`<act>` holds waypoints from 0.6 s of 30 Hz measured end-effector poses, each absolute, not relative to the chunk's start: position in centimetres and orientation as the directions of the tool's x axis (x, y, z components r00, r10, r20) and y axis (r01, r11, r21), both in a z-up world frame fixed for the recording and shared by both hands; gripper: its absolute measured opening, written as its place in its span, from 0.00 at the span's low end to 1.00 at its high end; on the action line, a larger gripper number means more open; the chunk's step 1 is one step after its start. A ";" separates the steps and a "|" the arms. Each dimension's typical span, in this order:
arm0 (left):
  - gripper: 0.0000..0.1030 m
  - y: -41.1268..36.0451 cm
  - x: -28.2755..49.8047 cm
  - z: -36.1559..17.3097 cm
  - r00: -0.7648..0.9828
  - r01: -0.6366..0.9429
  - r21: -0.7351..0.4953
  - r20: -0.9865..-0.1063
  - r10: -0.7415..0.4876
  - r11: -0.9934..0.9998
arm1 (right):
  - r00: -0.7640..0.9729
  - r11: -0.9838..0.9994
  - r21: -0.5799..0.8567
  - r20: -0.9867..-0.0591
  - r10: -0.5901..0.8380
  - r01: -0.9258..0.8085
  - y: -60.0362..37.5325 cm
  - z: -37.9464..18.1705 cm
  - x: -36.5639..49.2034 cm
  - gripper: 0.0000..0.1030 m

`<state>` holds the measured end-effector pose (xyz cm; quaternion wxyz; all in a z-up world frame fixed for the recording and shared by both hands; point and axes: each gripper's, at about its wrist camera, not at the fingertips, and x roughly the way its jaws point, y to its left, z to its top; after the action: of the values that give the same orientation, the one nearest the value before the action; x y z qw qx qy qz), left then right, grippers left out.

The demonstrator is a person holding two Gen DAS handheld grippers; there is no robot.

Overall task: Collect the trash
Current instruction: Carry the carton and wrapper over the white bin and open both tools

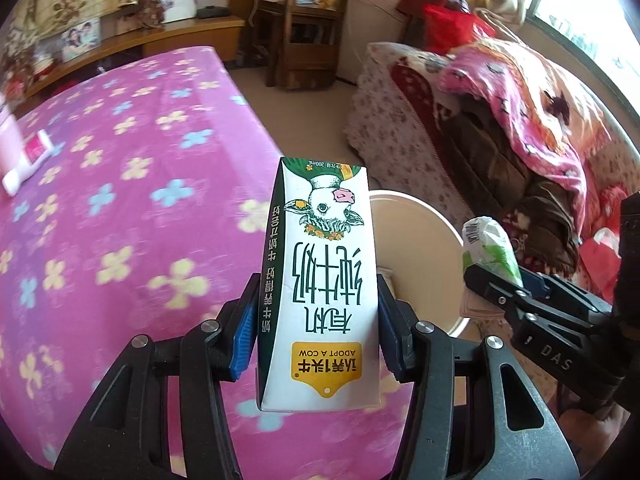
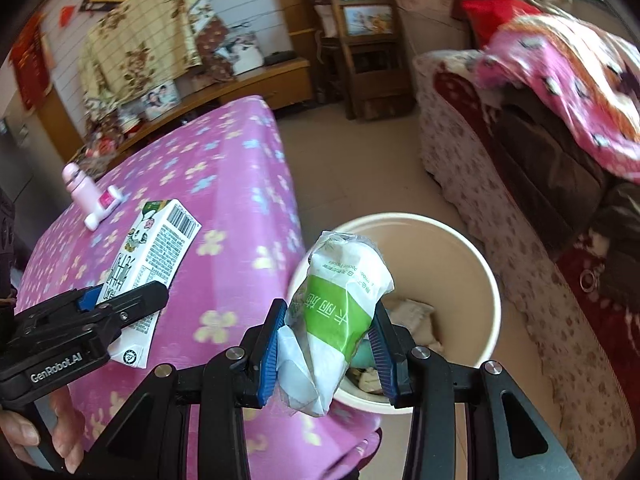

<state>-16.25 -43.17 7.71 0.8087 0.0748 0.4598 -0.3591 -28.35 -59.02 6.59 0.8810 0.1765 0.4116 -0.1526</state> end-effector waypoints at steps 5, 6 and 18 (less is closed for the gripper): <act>0.48 -46.1 -16.6 6.8 0.280 0.671 -0.222 -0.808 -0.518 0.708 | 0.597 0.871 0.198 -0.792 -0.128 0.449 -61.3 5.3 -29.2 0.38; 0.49 -46.6 -16.7 6.6 0.274 0.674 -0.224 -0.809 -0.520 0.703 | 0.592 0.866 0.201 -0.796 -0.129 0.459 -61.8 4.9 -29.3 0.38; 0.49 -51.0 -17.1 4.5 0.213 0.711 -0.255 -0.810 -0.547 0.655 | 0.560 0.826 0.213 -0.816 -0.143 0.522 -64.9 2.6 -29.6 0.52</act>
<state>-17.08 -50.96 4.53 0.7741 0.0861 0.4779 -0.4062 -29.57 -64.88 2.60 0.8549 0.2217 0.4267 -0.1945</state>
